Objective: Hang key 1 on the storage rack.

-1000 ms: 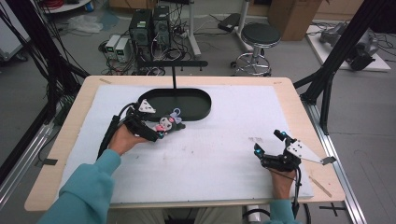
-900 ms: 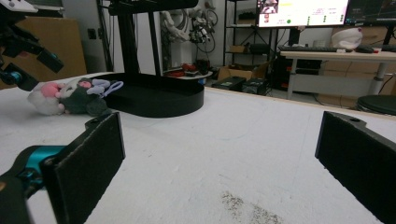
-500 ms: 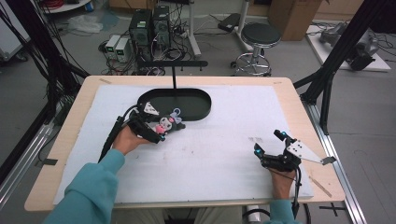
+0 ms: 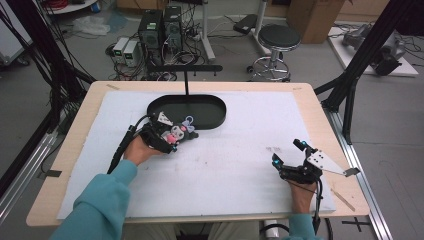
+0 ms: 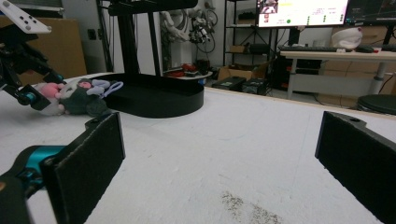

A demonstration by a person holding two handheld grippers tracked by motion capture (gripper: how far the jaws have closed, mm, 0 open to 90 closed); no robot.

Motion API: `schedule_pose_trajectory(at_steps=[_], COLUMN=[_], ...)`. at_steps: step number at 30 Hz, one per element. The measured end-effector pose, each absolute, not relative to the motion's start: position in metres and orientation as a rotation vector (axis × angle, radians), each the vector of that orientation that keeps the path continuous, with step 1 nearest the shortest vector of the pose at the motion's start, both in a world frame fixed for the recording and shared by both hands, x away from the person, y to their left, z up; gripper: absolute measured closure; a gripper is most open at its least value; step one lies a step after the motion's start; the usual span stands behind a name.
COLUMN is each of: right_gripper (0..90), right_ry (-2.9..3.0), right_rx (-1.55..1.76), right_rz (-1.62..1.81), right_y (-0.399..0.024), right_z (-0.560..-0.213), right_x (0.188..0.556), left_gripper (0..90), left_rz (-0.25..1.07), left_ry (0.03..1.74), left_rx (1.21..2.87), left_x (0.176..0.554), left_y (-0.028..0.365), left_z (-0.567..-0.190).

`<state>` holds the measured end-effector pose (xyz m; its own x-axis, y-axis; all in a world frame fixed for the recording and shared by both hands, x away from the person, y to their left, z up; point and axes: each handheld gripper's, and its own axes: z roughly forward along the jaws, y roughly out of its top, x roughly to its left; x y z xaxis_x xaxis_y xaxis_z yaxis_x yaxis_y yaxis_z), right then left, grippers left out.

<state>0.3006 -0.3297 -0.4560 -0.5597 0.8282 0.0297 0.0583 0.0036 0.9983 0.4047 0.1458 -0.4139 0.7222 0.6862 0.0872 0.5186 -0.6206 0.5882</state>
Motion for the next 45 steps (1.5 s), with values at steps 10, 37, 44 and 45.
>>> schedule_pose_trajectory(at_steps=[10, 37, 44, 45], right_gripper=[0.7, 0.7, 0.7, 0.7], right_ry=[1.676, 1.678, 1.676, 1.676], right_rx=[0.919, 0.917, 0.917, 0.917], right_rz=[1.615, 1.619, 1.619, 1.619], right_y=[-0.330, -0.330, -0.330, -0.330], right_z=[-0.456, -0.456, -0.456, -0.456], right_x=[0.301, 0.301, 0.301, 0.301], left_gripper=[34.3, 51.6, 51.7, 51.7], left_rz=[0.380, 0.392, 0.387, 0.394], left_ry=[0.940, 0.979, 0.945, 0.946], left_rx=[2.398, 2.394, 2.322, 2.312], left_x=[0.404, 0.401, 0.396, 0.395], left_y=[0.143, 0.142, 0.146, 0.146], left_z=[-0.415, -0.409, -0.397, -0.395])
